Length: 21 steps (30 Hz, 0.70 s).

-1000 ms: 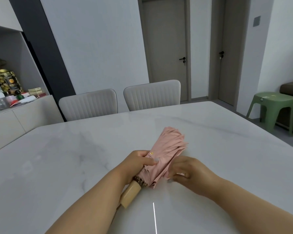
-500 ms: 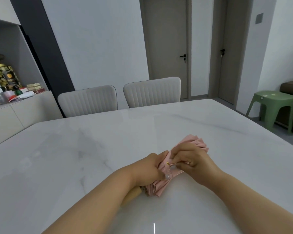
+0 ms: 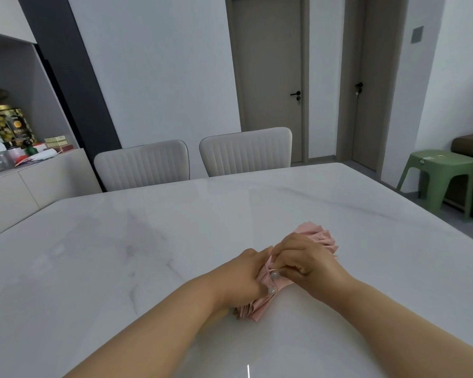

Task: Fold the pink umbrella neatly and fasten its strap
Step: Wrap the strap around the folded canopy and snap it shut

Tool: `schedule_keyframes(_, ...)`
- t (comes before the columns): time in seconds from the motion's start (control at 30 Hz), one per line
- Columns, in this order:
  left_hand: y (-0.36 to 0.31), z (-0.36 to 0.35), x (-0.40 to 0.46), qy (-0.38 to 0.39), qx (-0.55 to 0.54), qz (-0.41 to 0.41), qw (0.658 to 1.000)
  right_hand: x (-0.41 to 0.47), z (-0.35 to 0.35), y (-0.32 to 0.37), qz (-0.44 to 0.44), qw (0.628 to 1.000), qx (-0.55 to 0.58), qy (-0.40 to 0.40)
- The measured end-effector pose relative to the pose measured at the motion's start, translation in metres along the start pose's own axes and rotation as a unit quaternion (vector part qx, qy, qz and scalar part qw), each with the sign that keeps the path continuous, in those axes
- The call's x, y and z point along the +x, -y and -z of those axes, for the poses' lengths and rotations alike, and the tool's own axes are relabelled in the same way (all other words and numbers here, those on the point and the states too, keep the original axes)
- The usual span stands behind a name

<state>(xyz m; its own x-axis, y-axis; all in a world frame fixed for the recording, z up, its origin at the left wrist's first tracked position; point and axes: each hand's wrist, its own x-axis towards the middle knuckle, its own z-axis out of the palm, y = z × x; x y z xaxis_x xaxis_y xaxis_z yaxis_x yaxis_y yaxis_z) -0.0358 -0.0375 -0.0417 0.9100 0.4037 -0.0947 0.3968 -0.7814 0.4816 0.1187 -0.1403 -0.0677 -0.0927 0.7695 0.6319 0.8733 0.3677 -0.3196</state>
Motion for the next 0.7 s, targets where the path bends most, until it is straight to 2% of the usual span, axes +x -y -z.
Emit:
schedule_keyframes(0.1, 0.001, -0.003, -0.001, -0.013, -0.005, -0.004, 1.000, 0.000, 0.000, 0.000, -0.014, 1.000, 0.003, 0.003)
schedule_keyframes(0.3, -0.003, -0.005, -0.002, -0.001, 0.066, -0.004, 0.998, -0.002, 0.004, -0.002, -0.125, 0.989, 0.053, 0.050)
schedule_keyframes(0.7, -0.006, -0.006, -0.004, -0.019, 0.098, -0.024, 0.995, 0.010, 0.014, 0.011, -0.196, 0.976, 0.030, 0.091)
